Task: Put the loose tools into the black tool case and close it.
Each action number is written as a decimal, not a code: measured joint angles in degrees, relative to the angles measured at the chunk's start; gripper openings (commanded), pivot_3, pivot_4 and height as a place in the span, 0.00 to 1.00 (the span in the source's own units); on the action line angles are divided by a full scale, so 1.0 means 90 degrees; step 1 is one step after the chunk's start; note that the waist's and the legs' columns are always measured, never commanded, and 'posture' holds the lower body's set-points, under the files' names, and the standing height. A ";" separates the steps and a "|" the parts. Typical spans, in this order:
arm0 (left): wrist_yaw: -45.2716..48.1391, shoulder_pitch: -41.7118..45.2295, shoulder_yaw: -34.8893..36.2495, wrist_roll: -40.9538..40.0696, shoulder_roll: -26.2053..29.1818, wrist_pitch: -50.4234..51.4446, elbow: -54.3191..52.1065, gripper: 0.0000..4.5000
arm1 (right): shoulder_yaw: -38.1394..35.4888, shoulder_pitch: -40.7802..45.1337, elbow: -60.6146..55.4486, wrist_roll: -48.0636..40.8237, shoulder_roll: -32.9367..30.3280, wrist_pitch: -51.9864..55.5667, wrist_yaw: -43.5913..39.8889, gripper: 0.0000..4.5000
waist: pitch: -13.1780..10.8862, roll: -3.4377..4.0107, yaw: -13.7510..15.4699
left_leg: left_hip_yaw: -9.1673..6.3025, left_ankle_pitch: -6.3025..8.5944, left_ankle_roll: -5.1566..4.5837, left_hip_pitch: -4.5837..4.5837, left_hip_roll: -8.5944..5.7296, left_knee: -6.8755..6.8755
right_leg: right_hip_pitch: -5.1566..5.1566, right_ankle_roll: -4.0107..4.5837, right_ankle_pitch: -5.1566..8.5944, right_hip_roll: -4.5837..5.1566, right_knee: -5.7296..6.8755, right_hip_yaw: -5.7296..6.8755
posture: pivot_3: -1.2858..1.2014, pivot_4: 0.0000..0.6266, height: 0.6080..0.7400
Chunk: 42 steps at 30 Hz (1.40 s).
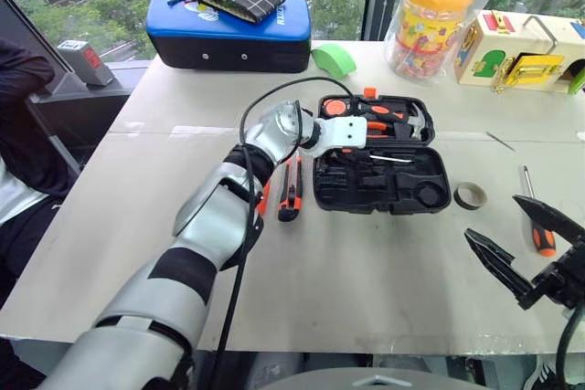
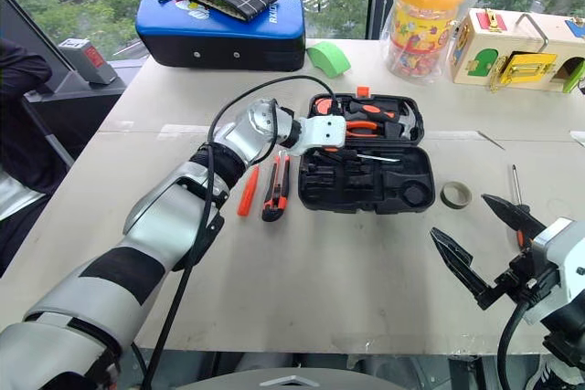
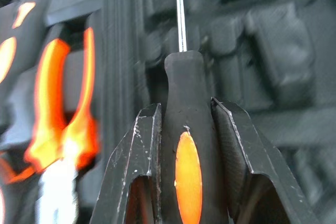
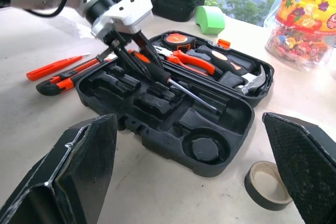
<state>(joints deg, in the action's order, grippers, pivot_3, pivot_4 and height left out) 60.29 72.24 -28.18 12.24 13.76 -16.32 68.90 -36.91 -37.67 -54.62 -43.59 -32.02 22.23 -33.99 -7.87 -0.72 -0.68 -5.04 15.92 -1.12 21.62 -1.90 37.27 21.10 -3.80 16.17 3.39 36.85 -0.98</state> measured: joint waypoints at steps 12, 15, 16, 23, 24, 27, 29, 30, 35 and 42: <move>-0.0447 0.0072 0.0075 0.0672 0.0059 -0.0508 0.0449 0.19 | 0.0043 -0.0115 -0.0058 0.0038 0.0055 -0.0030 0.0087 1.00 | 0.0001 -0.0003 0.0014 | -0.0003 0.0000 0.0000 -0.0001 -0.0001 0.0009 | 0.0000 0.0000 0.0000 -0.0001 0.0016 0.0002 | 0.52 0.24 1.00; -0.0751 0.0082 0.0080 0.0902 0.0033 -0.0702 0.0545 0.48 | 0.0042 -0.0158 -0.0049 0.0051 0.0076 -0.0095 0.0045 1.00 | 0.0001 -0.0003 0.0021 | -0.0004 0.0000 0.0000 -0.0002 -0.0001 0.0010 | 0.0000 -0.0001 0.0000 -0.0002 0.0020 0.0002 | 0.52 0.24 1.00; -0.0749 0.0085 0.0098 0.0892 0.0035 -0.0724 0.0546 0.56 | 0.0042 -0.0167 -0.0048 0.0052 0.0086 -0.0106 0.0042 1.00 | 0.0001 -0.0003 0.0023 | -0.0004 0.0000 0.0000 -0.0002 -0.0001 0.0010 | 0.0000 0.0000 0.0000 -0.0002 0.0020 0.0002 | 0.52 0.24 1.00; -0.0266 0.0191 0.1463 -0.0074 0.0202 -0.0471 0.0393 0.72 | 0.0144 -0.0268 -0.0027 0.0225 0.0301 -0.0302 -0.0049 1.00 | 0.0003 -0.0004 0.0022 | -0.0008 -0.0001 0.0001 0.0003 0.0004 0.0013 | 0.0004 -0.0001 0.0000 -0.0003 0.0020 0.0008 | 0.52 0.24 1.00; -0.0207 0.0201 0.1594 -0.0183 0.0203 -0.0361 0.0355 0.66 | 0.0183 -0.0262 -0.0011 0.0249 0.0308 -0.0313 -0.0050 1.00 | 0.0003 -0.0004 0.0023 | -0.0009 -0.0001 0.0001 0.0003 0.0003 0.0013 | 0.0004 -0.0001 0.0000 -0.0003 0.0020 0.0008 | 0.52 0.24 1.00; -0.0211 0.0132 0.1942 -0.0505 0.0136 0.0139 0.0112 0.44 | 0.0302 -0.0191 0.0083 0.0332 0.0319 -0.0344 -0.0051 1.00 | 0.0003 -0.0004 0.0022 | -0.0008 -0.0001 0.0001 0.0003 0.0004 0.0014 | 0.0004 -0.0001 0.0000 -0.0003 0.0021 0.0007 | 0.52 0.24 1.00; -0.0299 -0.0095 0.2114 -0.0666 0.0040 0.0514 -0.0161 0.24 | 0.0307 -0.0137 0.0142 0.0353 0.0319 -0.0363 -0.0050 1.00 | 0.0006 0.0000 0.0017 | -0.0005 -0.0001 0.0001 0.0000 0.0005 0.0015 | 0.0002 -0.0001 0.0000 -0.0003 0.0023 0.0003 | 0.52 0.24 1.00; -0.0333 -0.0207 0.2137 -0.0703 -0.0005 0.0640 -0.0265 0.14 | 0.0308 -0.0126 0.0154 0.0357 0.0319 -0.0380 -0.0051 1.00 | 0.0006 0.0000 0.0015 | -0.0005 -0.0001 0.0001 0.0000 0.0006 0.0015 | 0.0002 -0.0001 0.0000 -0.0003 0.0024 0.0003 | 0.52 0.24 1.00; -0.1488 -0.1304 0.2441 -0.1013 -0.0663 0.1649 -0.1352 0.01 | 0.0299 -0.0108 0.0207 0.0410 0.0311 -0.0417 -0.0070 1.00 | 0.0006 0.0001 0.0036 | -0.0007 -0.0001 0.0001 0.0003 0.0013 0.0017 | 0.0004 -0.0001 0.0000 -0.0001 0.0025 0.0001 | 0.52 0.24 1.00; -0.2326 -0.2310 0.2358 -0.1014 -0.0911 0.2851 -0.3298 0.01 | 0.0260 -0.0309 0.0220 0.0427 0.0352 -0.0482 -0.0153 1.00 | 0.0016 0.0014 0.0028 | -0.0001 -0.0001 0.0002 -0.0005 0.0015 0.0015 | 0.0003 -0.0001 0.0000 -0.0001 0.0026 -0.0012 | 0.52 0.24 1.00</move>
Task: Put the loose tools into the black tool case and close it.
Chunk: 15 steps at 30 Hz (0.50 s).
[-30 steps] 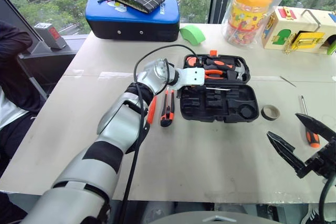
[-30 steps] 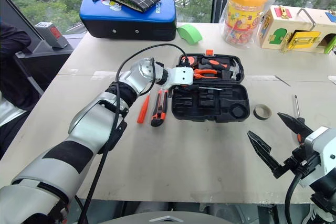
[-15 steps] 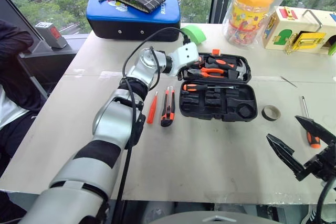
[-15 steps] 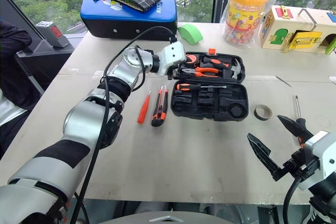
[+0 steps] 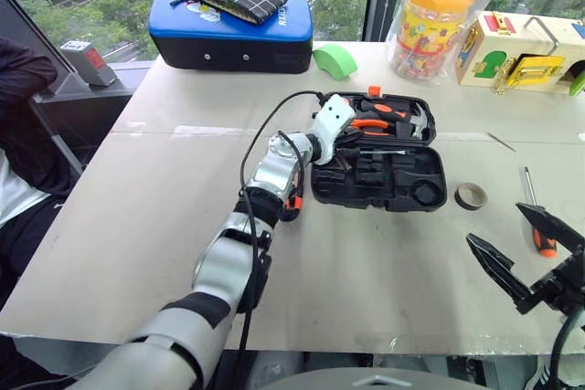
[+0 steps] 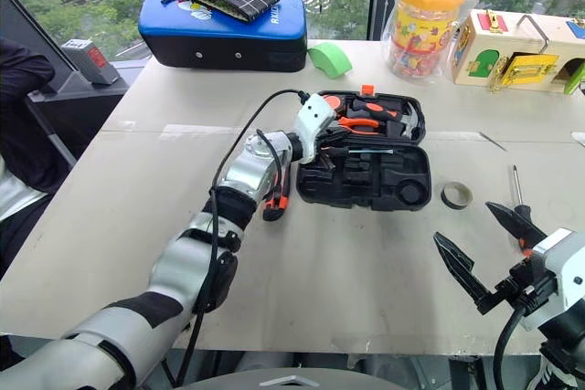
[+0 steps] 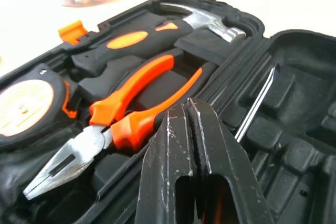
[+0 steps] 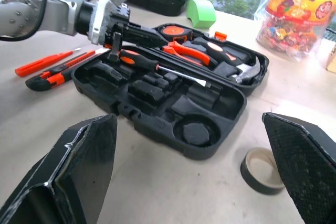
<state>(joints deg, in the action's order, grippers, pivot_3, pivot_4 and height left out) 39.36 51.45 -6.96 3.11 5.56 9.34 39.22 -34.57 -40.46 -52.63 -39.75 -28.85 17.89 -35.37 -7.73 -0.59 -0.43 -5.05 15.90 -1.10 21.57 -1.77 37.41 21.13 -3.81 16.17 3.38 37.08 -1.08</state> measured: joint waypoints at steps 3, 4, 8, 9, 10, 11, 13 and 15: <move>-0.0205 -0.0386 -0.0180 0.0080 0.0005 0.0459 -0.0407 0.01 | 0.0000 -0.0114 -0.0001 0.0013 0.0052 -0.0069 -0.0025 1.00 | 0.0004 0.0005 0.0008 | 0.0002 0.0000 0.0000 -0.0001 -0.0001 0.0000 | 0.0000 0.0000 0.0000 0.0000 0.0000 -0.0002 | 0.52 0.24 1.00; -0.0249 -0.0424 -0.0222 0.0087 -0.0014 0.0519 -0.0478 0.01 | 0.0000 -0.0133 -0.0001 0.0023 0.0075 -0.0074 -0.0024 1.00 | 0.0004 0.0004 0.0022 | 0.0001 0.0000 0.0000 -0.0001 -0.0001 0.0002 | -0.0001 0.0000 0.0000 0.0000 0.0002 0.0000 | 0.52 0.24 1.00; -0.0263 -0.0342 -0.0522 0.0255 0.0039 0.0752 -0.0554 0.01 | 0.0003 -0.0201 -0.0022 0.0059 0.0125 -0.0087 0.0011 1.00 | 0.0018 0.0007 0.0071 | 0.0007 0.0000 0.0000 -0.0016 -0.0004 0.0001 | -0.0014 0.0000 0.0000 0.0003 0.0001 -0.0003 | 0.52 0.24 1.00; -0.0263 -0.0303 -0.0607 0.0324 0.0079 0.0761 -0.0548 0.01 | 0.0004 -0.0214 -0.0049 0.0059 0.0125 -0.0085 0.0040 1.00 | 0.0018 0.0008 0.0079 | 0.0008 0.0000 0.0000 -0.0022 -0.0004 0.0001 | -0.0020 0.0000 0.0000 0.0003 0.0001 -0.0004 | 0.52 0.24 1.00; -0.0243 -0.0267 -0.0731 0.0414 0.0129 0.0740 -0.0535 0.01 | 0.0004 -0.0215 -0.0070 0.0058 0.0125 -0.0081 0.0068 1.00 | 0.0018 0.0008 0.0087 | 0.0008 0.0000 0.0000 -0.0034 -0.0004 -0.0002 | -0.0032 0.0000 0.0000 0.0003 -0.0001 -0.0005 | 0.52 0.24 1.00; -0.0226 -0.0242 -0.0800 0.0462 0.0160 0.0726 -0.0530 0.01 | 0.0004 -0.0216 -0.0079 0.0058 0.0124 -0.0079 0.0078 1.00 | 0.0018 0.0007 0.0091 | 0.0009 0.0001 0.0000 -0.0045 -0.0004 -0.0004 | -0.0041 0.0000 0.0000 0.0003 -0.0003 -0.0005 | 0.52 0.24 1.00; -0.0169 -0.0200 -0.1108 0.0705 0.0341 0.0439 -0.0512 0.01 | 0.0009 -0.0220 -0.0111 0.0058 0.0122 -0.0069 0.0103 1.00 | 0.0025 0.0007 0.0089 | 0.0019 0.0001 -0.0001 -0.0065 -0.0003 -0.0015 | -0.0050 0.0000 0.0001 0.0002 -0.0005 -0.0018 | 0.52 0.24 1.00; -0.0098 -0.0163 -0.1302 0.0854 0.0502 0.0090 -0.0439 0.01 | 0.0016 -0.0222 -0.0143 0.0058 0.0122 -0.0058 0.0125 1.00 | 0.0028 0.0007 0.0081 | 0.0024 0.0001 -0.0001 -0.0070 -0.0001 -0.0020 | -0.0050 0.0000 0.0001 0.0001 -0.0005 -0.0025 | 0.52 0.24 1.00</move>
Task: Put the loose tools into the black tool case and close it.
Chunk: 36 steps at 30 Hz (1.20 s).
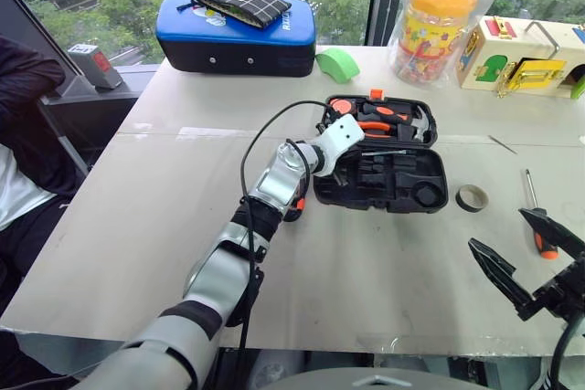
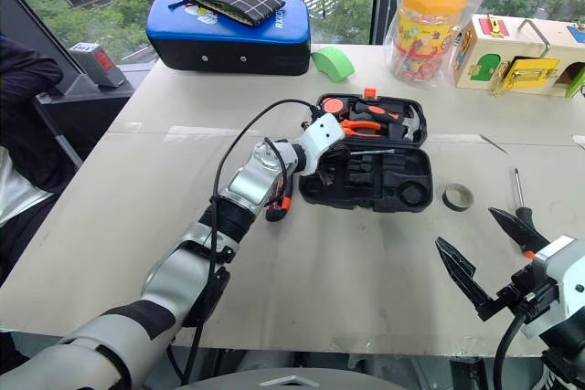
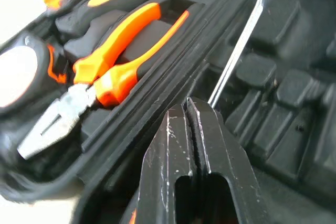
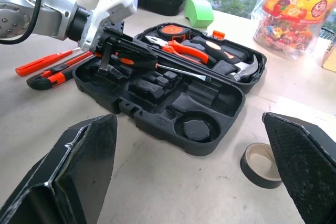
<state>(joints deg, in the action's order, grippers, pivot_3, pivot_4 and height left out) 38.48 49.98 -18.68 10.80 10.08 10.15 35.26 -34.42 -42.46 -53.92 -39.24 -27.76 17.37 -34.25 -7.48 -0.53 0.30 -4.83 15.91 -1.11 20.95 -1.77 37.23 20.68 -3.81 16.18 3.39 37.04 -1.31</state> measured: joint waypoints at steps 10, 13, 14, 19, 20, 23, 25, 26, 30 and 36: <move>0.0270 0.0661 -0.0591 0.0556 0.0550 -0.2400 0.1515 0.01 | 0.0063 0.0006 -0.0040 -0.0010 -0.0053 0.0037 0.0108 1.00 | 0.0004 -0.0007 -0.0078 | 0.0006 0.0000 -0.0001 -0.0004 0.0001 -0.0001 | 0.0000 0.0000 0.0000 -0.0001 0.0002 -0.0008 | 0.52 0.24 1.00; 0.0285 0.0839 -0.0676 0.0679 0.0610 -0.3095 0.1997 0.01 | 0.0082 0.0064 -0.0046 -0.0043 -0.0150 0.0111 0.0117 1.00 | 0.0004 -0.0009 -0.0099 | 0.0004 0.0001 -0.0001 -0.0003 0.0000 -0.0001 | 0.0000 0.0000 0.0000 -0.0002 0.0002 -0.0006 | 0.52 0.24 1.00; 0.0287 0.0898 -0.0700 0.0718 0.0614 -0.3298 0.2173 0.01 | 0.0088 0.0108 -0.0047 -0.0051 -0.0167 0.0134 0.0124 1.00 | 0.0004 -0.0010 -0.0099 | 0.0003 0.0001 -0.0001 -0.0003 0.0000 -0.0001 | 0.0000 0.0000 0.0000 -0.0003 0.0001 -0.0004 | 0.52 0.24 1.00; 0.0289 0.1132 -0.0746 0.0854 0.0609 -0.3836 0.2705 0.01 | 0.0186 0.0249 -0.0116 -0.0070 -0.0254 0.0223 0.0219 1.00 | 0.0004 -0.0012 -0.0103 | 0.0002 0.0001 -0.0001 -0.0002 0.0000 -0.0002 | 0.0000 -0.0001 0.0001 -0.0006 0.0001 -0.0002 | 0.52 0.24 1.00; 0.0287 0.1211 -0.0776 0.0955 0.0621 -0.4056 0.2849 0.01 | 0.0224 0.0282 -0.0138 -0.0082 -0.0276 0.0258 0.0238 1.00 | 0.0004 -0.0014 -0.0102 | 0.0001 0.0001 -0.0001 -0.0002 0.0000 -0.0002 | 0.0000 -0.0001 0.0001 -0.0008 0.0001 -0.0001 | 0.52 0.24 1.00; 0.0280 0.1363 -0.0902 0.1154 0.0685 -0.4467 0.3075 0.01 | 0.0230 0.0322 -0.0140 -0.0107 -0.0303 0.0275 0.0249 1.00 | 0.0003 -0.0019 -0.0099 | 0.0001 0.0001 -0.0001 -0.0001 -0.0002 -0.0002 | 0.0001 -0.0001 0.0001 -0.0010 0.0000 -0.0002 | 0.52 0.24 1.00; 0.0288 0.1477 -0.0937 0.1235 0.0679 -0.4665 0.3268 0.01 | 0.0233 0.0340 -0.0144 -0.0131 -0.0330 0.0284 0.0256 1.00 | 0.0003 -0.0019 -0.0097 | 0.0001 0.0001 -0.0002 -0.0001 -0.0002 -0.0002 | 0.0001 -0.0001 0.0001 -0.0010 0.0000 -0.0001 | 0.52 0.24 1.00; 0.0301 0.1502 -0.0937 0.1245 0.0677 -0.4703 0.3311 0.01 | 0.0233 0.0343 -0.0147 -0.0138 -0.0337 0.0284 0.0260 1.00 | 0.0002 -0.0019 -0.0098 | 0.0001 0.0001 -0.0001 0.0000 -0.0002 -0.0002 | 0.0001 -0.0001 0.0001 -0.0011 0.0000 -0.0001 | 0.52 0.24 1.00; 0.0488 0.1587 -0.0887 0.1243 0.0648 -0.4857 0.3483 0.01 | 0.0242 0.0345 -0.0222 -0.0142 -0.0337 0.0289 0.0327 1.00 | 0.0003 -0.0019 -0.0098 | -0.0001 0.0001 -0.0002 0.0001 -0.0002 -0.0002 | 0.0001 -0.0002 0.0001 -0.0015 -0.0001 0.0001 | 0.52 0.24 1.00; 0.2057 0.1608 0.0481 -0.0256 0.0042 -0.2648 0.3664 0.01 | 0.0529 0.0471 -0.0316 -0.0140 -0.0337 0.0397 0.0524 1.00 | -0.0004 -0.0022 -0.0080 | -0.0017 0.0001 -0.0002 0.0025 -0.0006 0.0015 | 0.0005 -0.0002 0.0002 -0.0015 -0.0002 0.0026 | 0.52 0.24 1.00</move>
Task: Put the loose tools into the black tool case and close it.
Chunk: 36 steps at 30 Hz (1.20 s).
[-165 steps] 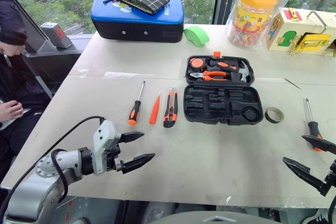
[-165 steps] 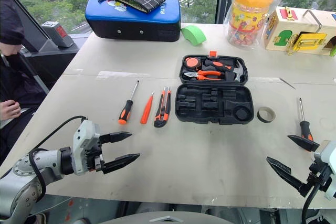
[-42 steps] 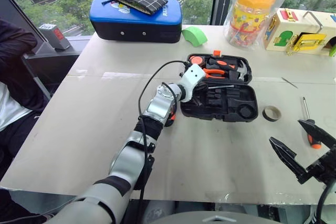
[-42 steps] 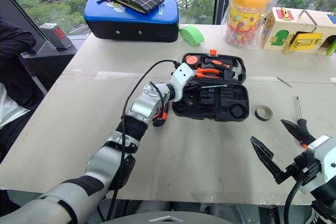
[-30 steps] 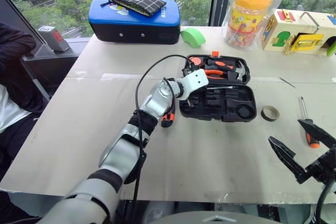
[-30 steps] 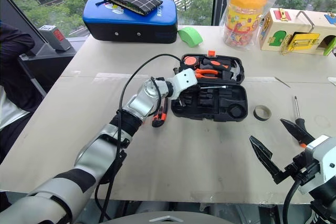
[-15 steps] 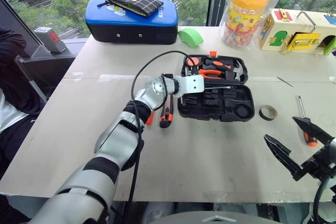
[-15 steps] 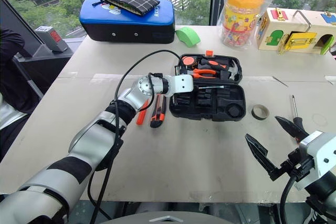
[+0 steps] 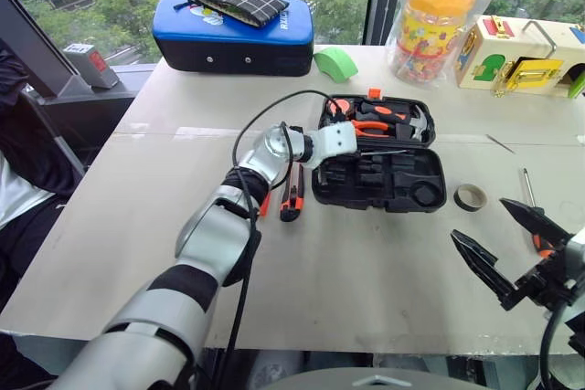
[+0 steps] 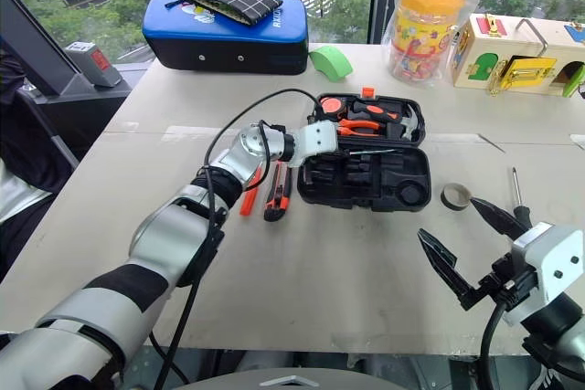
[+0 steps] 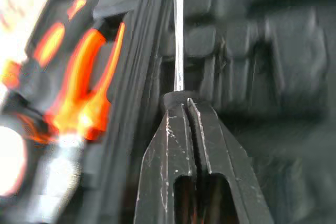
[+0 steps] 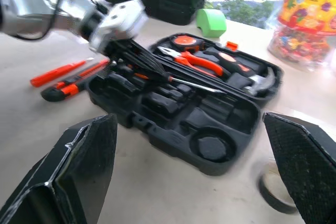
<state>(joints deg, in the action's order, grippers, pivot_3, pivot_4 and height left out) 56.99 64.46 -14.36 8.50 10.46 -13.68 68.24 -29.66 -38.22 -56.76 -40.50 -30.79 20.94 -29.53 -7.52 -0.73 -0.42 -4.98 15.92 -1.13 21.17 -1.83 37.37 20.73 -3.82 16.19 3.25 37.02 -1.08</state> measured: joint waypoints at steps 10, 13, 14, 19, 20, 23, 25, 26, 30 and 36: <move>-0.0171 0.0302 0.1199 -0.1211 -0.0016 0.4094 -0.1123 0.01 | 0.0077 0.0125 -0.0022 -0.0001 -0.0029 0.0018 0.0100 1.00 | -0.0008 -0.0011 -0.0027 | -0.0011 0.0000 0.0001 0.0002 0.0010 -0.0002 | 0.0004 0.0000 0.0000 -0.0005 0.0001 0.0002 | 0.52 0.24 1.00; -0.0446 0.0147 0.1329 -0.1383 -0.0070 0.4828 -0.1817 0.01 | 0.0116 0.0212 -0.0011 -0.0002 -0.0051 0.0018 0.0098 1.00 | -0.0008 -0.0010 -0.0021 | -0.0009 -0.0001 0.0001 0.0001 0.0012 -0.0002 | 0.0004 0.0000 0.0000 -0.0003 0.0001 -0.0003 | 0.52 0.24 1.00; -0.0548 0.0024 0.1339 -0.1434 -0.0118 0.5015 -0.2132 0.01 | 0.0179 0.0261 0.0006 0.0000 -0.0056 0.0018 0.0093 1.00 | -0.0007 -0.0009 -0.0020 | -0.0009 -0.0001 0.0001 0.0000 0.0014 -0.0002 | 0.0003 0.0000 0.0000 -0.0002 0.0001 -0.0004 | 0.52 0.24 1.00; -0.1105 -0.0762 0.1131 -0.1438 -0.0493 0.5341 -0.2973 0.01 | 0.0317 0.0390 0.0145 0.0028 -0.0067 0.0017 0.0073 1.00 | -0.0005 -0.0006 0.0000 | -0.0005 -0.0001 0.0002 -0.0001 0.0014 -0.0003 | 0.0006 0.0001 -0.0001 0.0001 0.0001 -0.0011 | 0.52 0.24 1.00; -0.1219 -0.0832 0.1059 -0.1408 -0.0544 0.5328 -0.3013 0.01 | 0.0323 0.0407 0.0164 0.0031 -0.0070 0.0017 0.0070 1.00 | -0.0006 -0.0006 0.0002 | -0.0004 -0.0001 0.0002 -0.0001 0.0014 -0.0003 | 0.0006 0.0001 -0.0001 0.0001 0.0001 -0.0013 | 0.52 0.24 1.00; -0.1672 -0.0863 0.0778 -0.1130 -0.0727 0.4939 -0.3024 0.01 | 0.0324 0.0493 0.0196 0.0031 -0.0119 0.0021 0.0044 1.00 | -0.0005 -0.0006 0.0053 | 0.0001 -0.0001 0.0002 -0.0006 0.0010 -0.0003 | 0.0002 0.0001 -0.0001 0.0008 0.0000 -0.0016 | 0.52 0.24 1.00; -0.1923 -0.0868 0.0608 -0.0959 -0.0824 0.4719 -0.2996 0.01 | 0.0323 0.0555 0.0196 0.0028 -0.0150 0.0023 0.0029 1.00 | -0.0003 -0.0005 0.0094 | 0.0005 -0.0001 0.0002 -0.0010 0.0008 -0.0003 | -0.0001 0.0001 -0.0001 0.0009 0.0000 -0.0020 | 0.52 0.24 1.00; -0.1981 -0.0905 0.0451 -0.0826 -0.0828 0.4521 -0.2994 0.01 | 0.0323 0.0556 0.0196 0.0028 -0.0164 0.0032 0.0026 1.00 | -0.0003 -0.0005 0.0118 | 0.0008 -0.0001 0.0002 -0.0012 0.0008 -0.0003 | -0.0001 0.0001 -0.0001 0.0009 0.0000 -0.0022 | 0.52 0.24 1.00; -0.2024 -0.1017 0.0281 -0.0706 -0.0822 0.4219 -0.2959 0.01 | 0.0325 0.0557 0.0195 0.0031 -0.0166 0.0078 0.0030 1.00 | 0.0003 -0.0002 0.0131 | 0.0008 -0.0001 0.0002 -0.0012 0.0008 -0.0004 | -0.0001 0.0001 -0.0001 0.0009 -0.0001 -0.0022 | 0.52 0.24 1.00; -0.1958 -0.0946 0.0416 -0.0811 -0.0810 0.3815 -0.2636 0.01 | 0.0465 0.0545 0.0186 0.0033 -0.0145 0.0146 0.0125 1.00 | 0.0007 -0.0001 0.0128 | 0.0010 -0.0001 0.0002 -0.0015 0.0008 -0.0004 | -0.0002 0.0001 -0.0001 0.0009 0.0000 -0.0023 | 0.52 0.24 1.00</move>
<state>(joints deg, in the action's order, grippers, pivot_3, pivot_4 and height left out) 39.37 55.94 -10.61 1.19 3.17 20.65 44.52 -25.48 -33.32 -55.08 -40.20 -32.09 22.26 -28.40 -7.46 -0.74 0.73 -4.89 15.92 -1.11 21.04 -1.76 37.33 20.71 -3.82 16.19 3.34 37.02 -1.29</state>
